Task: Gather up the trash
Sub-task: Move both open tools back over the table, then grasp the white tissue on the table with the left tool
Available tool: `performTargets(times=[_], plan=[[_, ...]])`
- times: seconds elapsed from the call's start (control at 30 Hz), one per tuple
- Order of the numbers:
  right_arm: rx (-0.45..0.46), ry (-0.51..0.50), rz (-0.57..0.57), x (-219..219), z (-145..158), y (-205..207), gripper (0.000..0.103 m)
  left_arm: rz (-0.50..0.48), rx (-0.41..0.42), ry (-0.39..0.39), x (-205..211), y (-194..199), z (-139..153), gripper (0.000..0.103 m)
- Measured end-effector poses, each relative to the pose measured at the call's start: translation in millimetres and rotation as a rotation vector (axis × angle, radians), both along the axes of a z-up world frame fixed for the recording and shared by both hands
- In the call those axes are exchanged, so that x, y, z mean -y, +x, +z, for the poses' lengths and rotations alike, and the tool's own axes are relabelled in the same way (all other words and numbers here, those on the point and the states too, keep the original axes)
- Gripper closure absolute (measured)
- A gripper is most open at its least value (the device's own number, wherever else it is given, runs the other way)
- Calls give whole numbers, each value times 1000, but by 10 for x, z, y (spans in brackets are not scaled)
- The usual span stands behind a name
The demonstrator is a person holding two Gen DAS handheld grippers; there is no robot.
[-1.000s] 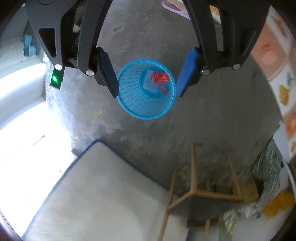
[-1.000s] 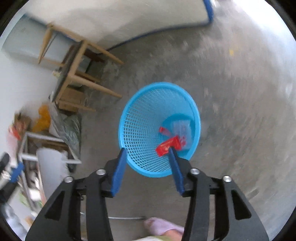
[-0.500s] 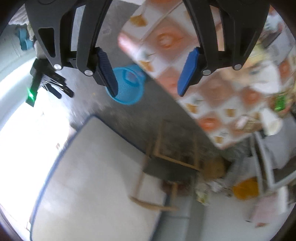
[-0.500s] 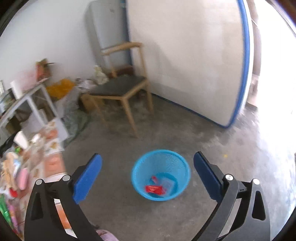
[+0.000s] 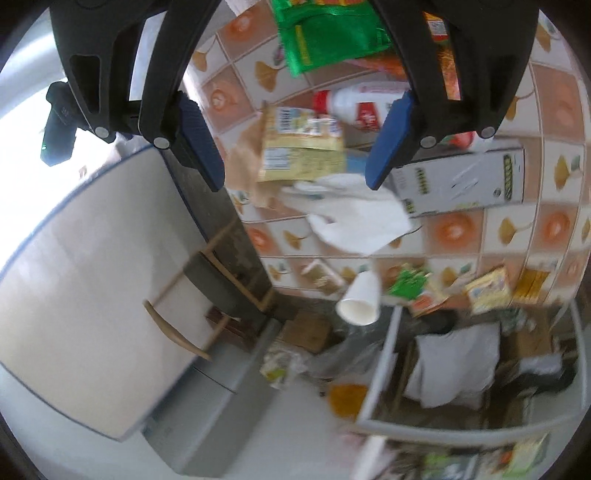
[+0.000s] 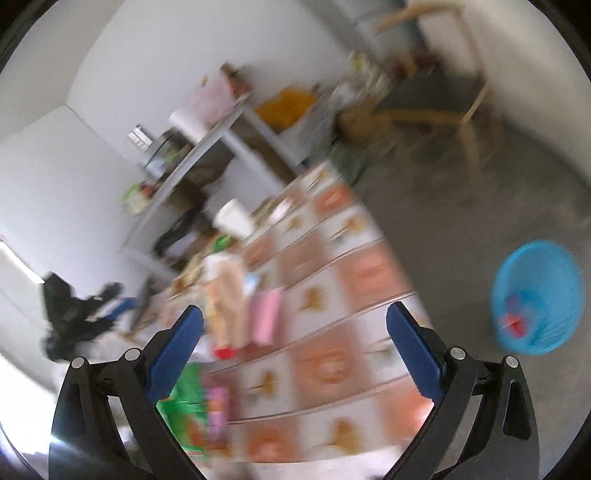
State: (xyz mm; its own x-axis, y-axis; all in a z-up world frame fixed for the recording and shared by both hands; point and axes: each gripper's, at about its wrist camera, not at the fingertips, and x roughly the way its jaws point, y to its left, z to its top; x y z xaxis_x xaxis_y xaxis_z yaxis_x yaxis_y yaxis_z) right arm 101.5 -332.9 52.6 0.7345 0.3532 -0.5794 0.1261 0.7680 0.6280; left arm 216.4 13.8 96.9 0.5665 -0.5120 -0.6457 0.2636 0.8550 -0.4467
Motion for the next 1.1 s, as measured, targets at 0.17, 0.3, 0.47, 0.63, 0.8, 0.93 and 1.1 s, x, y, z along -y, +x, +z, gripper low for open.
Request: performTargets(times=[0.17, 0.3, 0.47, 0.63, 0.8, 0.93, 1.1], plan=[[-80, 112, 88, -437, -194, 484, 6, 41, -52, -54, -220, 168, -277, 29], [-119, 109, 121, -683, -212, 767, 10, 52, -138, -95, -294, 394, -459, 29], [-139, 89, 142, -891, -181, 998, 15, -3, -179, -40, -195, 740, -533, 29], [-142, 47, 151, -1025, -185, 1155, 19, 19, -208, 29, -141, 1203, -664, 29], [-161, 12, 163, -1101, -223, 1284, 21, 1, -287, 60, -170, 1713, -1002, 29], [-164, 5, 170, -1126, -242, 1348, 22, -7, -377, -8, -211, 1917, -1227, 29], [-173, 10, 171, -1123, -315, 1414, 31, -56, -376, 6, -84, 1954, -1286, 30]])
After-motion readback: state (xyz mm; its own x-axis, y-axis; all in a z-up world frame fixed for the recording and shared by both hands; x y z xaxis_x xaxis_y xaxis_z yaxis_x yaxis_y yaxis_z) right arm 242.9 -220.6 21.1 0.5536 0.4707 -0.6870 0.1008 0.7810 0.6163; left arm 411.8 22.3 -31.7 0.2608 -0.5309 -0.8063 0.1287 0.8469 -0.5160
